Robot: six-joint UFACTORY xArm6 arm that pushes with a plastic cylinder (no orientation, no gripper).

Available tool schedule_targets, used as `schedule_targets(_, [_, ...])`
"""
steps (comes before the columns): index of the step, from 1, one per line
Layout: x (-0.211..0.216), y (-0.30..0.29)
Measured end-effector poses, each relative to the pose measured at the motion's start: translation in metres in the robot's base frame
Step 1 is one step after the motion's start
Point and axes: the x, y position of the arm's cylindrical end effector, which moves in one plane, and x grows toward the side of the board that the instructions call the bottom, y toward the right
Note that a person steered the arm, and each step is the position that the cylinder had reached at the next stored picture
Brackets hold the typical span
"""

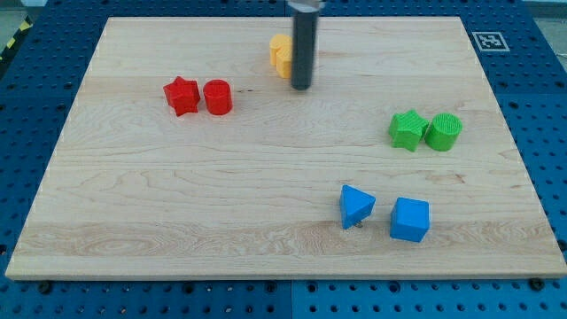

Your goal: Place the red circle at the center of the board

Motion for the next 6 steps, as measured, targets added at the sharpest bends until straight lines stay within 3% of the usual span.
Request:
schedule_targets(2, [-0.001, -0.108])
schedule_targets(6, [0.084, -0.113])
